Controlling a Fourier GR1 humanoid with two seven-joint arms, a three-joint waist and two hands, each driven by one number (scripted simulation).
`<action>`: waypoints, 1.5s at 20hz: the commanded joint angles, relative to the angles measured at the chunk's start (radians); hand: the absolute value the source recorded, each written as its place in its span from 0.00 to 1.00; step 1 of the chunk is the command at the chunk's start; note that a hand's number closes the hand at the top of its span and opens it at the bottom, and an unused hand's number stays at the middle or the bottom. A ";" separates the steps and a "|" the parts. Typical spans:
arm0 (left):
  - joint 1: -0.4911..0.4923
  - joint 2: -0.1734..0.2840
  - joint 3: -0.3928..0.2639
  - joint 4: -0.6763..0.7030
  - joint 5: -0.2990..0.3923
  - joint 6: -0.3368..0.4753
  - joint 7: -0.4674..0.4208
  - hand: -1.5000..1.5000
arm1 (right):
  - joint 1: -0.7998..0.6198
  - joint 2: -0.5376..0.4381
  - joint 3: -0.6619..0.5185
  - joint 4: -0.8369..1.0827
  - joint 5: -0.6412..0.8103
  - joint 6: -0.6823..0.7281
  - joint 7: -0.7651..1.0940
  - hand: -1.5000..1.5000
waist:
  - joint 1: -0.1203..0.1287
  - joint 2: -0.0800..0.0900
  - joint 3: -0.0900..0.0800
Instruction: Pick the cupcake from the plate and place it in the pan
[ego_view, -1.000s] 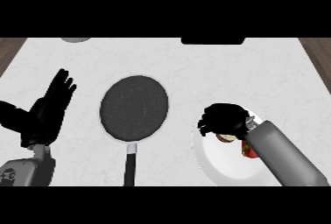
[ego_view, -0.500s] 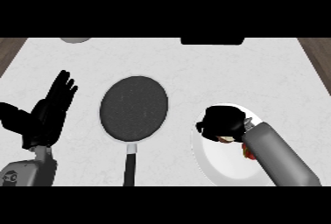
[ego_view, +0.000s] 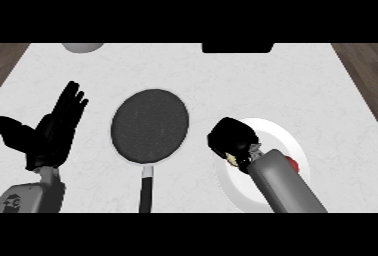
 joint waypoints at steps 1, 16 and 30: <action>-0.001 -0.008 -0.005 0.004 -0.001 0.005 0.007 0.50 | 0.004 0.071 -0.032 -0.053 -0.024 -0.024 0.265 1.00 | 0.005 -0.009 0.010; -0.060 -0.033 -0.073 0.025 -0.009 -0.034 0.013 0.50 | -0.308 0.074 0.169 -0.314 -0.053 -0.136 1.114 1.00 | 0.142 0.003 0.004; -0.099 -0.024 -0.055 0.060 -0.007 -0.041 0.002 0.50 | -0.596 0.074 0.311 -0.185 -0.253 -0.338 1.747 1.00 | 0.135 0.032 0.007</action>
